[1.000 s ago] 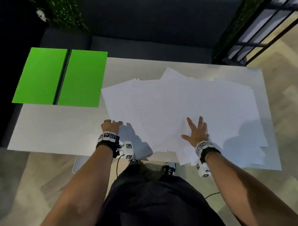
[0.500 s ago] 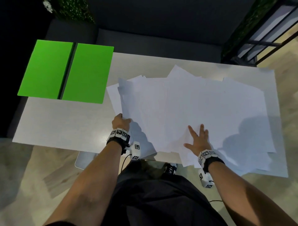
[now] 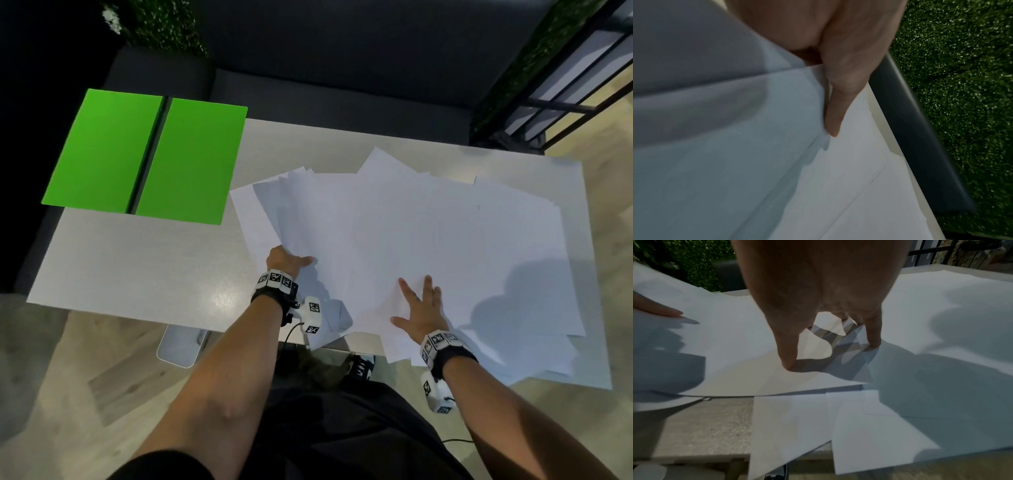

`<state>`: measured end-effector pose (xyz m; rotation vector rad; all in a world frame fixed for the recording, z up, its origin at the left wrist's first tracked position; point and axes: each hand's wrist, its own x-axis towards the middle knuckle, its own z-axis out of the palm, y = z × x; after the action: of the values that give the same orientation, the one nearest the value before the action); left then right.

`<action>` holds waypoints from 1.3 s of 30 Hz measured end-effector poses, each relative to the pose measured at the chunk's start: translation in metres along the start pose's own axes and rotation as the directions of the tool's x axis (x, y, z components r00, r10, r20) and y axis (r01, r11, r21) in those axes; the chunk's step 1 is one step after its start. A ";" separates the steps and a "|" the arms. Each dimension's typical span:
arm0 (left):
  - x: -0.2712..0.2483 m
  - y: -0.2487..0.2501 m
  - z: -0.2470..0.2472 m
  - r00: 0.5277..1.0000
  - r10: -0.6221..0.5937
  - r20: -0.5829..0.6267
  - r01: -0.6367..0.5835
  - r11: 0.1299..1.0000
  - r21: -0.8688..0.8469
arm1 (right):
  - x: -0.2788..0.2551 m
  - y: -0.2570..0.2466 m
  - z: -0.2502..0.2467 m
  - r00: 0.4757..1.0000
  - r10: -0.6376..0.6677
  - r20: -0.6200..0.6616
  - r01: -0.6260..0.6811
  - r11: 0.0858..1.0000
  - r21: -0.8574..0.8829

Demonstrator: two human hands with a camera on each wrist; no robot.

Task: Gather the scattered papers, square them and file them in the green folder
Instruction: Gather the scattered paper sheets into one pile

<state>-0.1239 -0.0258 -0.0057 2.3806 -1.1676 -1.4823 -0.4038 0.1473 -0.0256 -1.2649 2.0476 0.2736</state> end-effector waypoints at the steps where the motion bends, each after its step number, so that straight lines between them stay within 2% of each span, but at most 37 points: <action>1: 0.000 0.003 0.003 1.000 -0.001 0.001 0.001 1.000 0.019 | -0.001 0.000 0.000 1.000 -0.001 0.000 0.001 1.000 -0.004; 6: 0.001 0.002 0.003 0.999 -0.028 -0.031 0.028 1.000 0.001 | -0.004 0.000 -0.001 1.000 -0.005 0.002 0.005 1.000 0.004; 11: 0.008 -0.009 -0.022 0.987 -0.112 -0.111 0.118 0.992 0.051 | -0.004 0.003 0.001 0.999 -0.021 -0.028 0.021 1.000 0.004; 15: 0.013 -0.018 -0.035 0.953 -0.181 -0.244 0.206 0.976 0.077 | -0.005 0.003 0.003 0.999 -0.028 -0.036 0.027 0.999 -0.026; 17: 0.017 -0.017 -0.031 0.961 -0.188 -0.204 0.201 0.978 0.048 | -0.005 0.001 0.002 0.999 -0.026 -0.032 0.025 0.999 -0.033; 20: 0.018 -0.019 -0.027 0.985 -0.162 -0.057 0.147 0.969 -0.200 | -0.006 0.000 0.001 0.999 -0.024 -0.029 0.023 0.999 -0.035; 22: 0.017 -0.018 -0.028 0.988 -0.148 -0.035 0.136 0.963 -0.231 | -0.007 0.000 0.000 0.999 -0.023 -0.025 0.022 0.999 -0.036; 25: 0.007 -0.008 -0.029 0.987 -0.131 -0.088 0.113 0.975 -0.190 | -0.007 -0.001 0.000 0.999 -0.026 -0.024 0.025 0.999 -0.025; 28: -0.001 -0.002 -0.021 0.984 -0.051 -0.169 0.045 0.998 -0.041 | -0.007 -0.001 0.001 0.999 -0.024 -0.029 0.023 1.000 -0.020; 35: -0.030 0.013 0.000 0.970 0.086 -0.228 -0.061 0.991 0.116 | -0.003 0.000 0.004 0.999 -0.019 -0.026 0.019 1.000 -0.015; 37: -0.034 0.012 0.006 0.961 0.114 -0.252 -0.092 0.991 0.100 | -0.003 -0.002 0.003 1.000 -0.011 -0.021 0.010 1.000 -0.012; 39: -0.026 0.008 0.006 0.961 0.073 -0.266 -0.067 0.997 0.031 | -0.003 -0.003 0.003 1.000 -0.008 -0.019 0.008 1.000 -0.006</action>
<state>-0.1393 -0.0123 0.0136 2.4296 -1.1920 -1.0902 -0.3991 0.1490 -0.0251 -1.2836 2.0592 0.2648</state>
